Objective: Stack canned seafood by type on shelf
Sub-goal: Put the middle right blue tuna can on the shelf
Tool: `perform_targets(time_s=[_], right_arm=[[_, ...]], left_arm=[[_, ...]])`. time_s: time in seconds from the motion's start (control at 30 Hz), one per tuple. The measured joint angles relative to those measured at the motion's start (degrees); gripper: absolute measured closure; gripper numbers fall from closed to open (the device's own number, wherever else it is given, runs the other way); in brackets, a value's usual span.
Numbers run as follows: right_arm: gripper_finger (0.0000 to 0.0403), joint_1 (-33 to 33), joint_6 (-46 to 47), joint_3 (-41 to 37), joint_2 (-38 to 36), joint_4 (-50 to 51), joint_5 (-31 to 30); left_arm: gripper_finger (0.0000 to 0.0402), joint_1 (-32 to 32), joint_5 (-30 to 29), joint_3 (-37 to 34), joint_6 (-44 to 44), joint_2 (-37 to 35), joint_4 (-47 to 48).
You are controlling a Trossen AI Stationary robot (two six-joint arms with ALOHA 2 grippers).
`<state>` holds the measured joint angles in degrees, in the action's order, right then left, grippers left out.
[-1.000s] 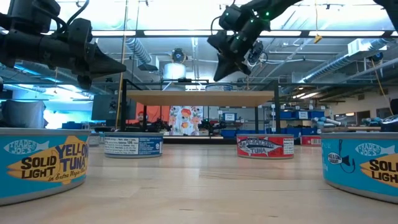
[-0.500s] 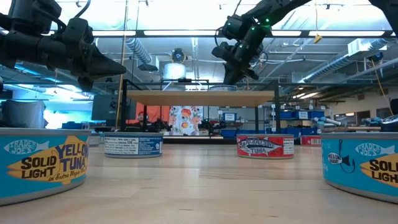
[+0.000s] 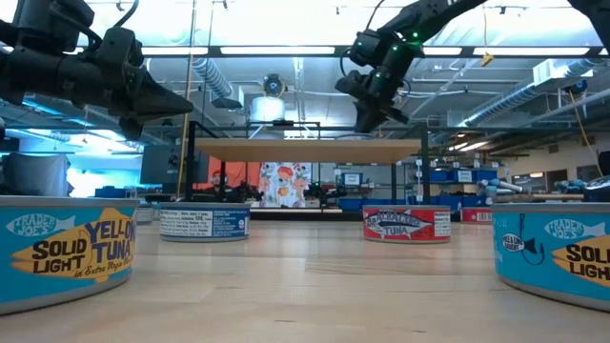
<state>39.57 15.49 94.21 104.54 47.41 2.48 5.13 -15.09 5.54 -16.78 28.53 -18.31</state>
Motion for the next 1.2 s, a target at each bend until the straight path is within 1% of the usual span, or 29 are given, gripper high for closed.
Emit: perform_targets(time_s=[0.07,0.23,0.33,0.8,1.2], right_arm=[[0.0396,0.39,-0.1,-0.04,-0.24,0.34,-0.07],[0.0396,1.49,-0.48,-0.26,-1.65,2.59,-3.09],[0.0396,2.48,-0.67,-0.37,-2.4,4.11,-3.87],[0.0396,3.78,-1.49,-0.37,-2.67,4.01,-3.48],[0.0396,3.61,-1.67,-0.35,-2.76,3.7,-1.36]], left_arm=[[0.0394,0.0,0.0,0.0,0.0,0.0,0.02],[0.0394,0.0,0.0,0.0,0.0,0.0,0.05],[0.0394,0.0,0.0,0.0,0.02,0.0,0.13],[0.0394,0.0,0.0,0.0,0.02,0.0,0.22],[0.0394,0.0,0.02,0.0,0.02,0.0,0.22]])
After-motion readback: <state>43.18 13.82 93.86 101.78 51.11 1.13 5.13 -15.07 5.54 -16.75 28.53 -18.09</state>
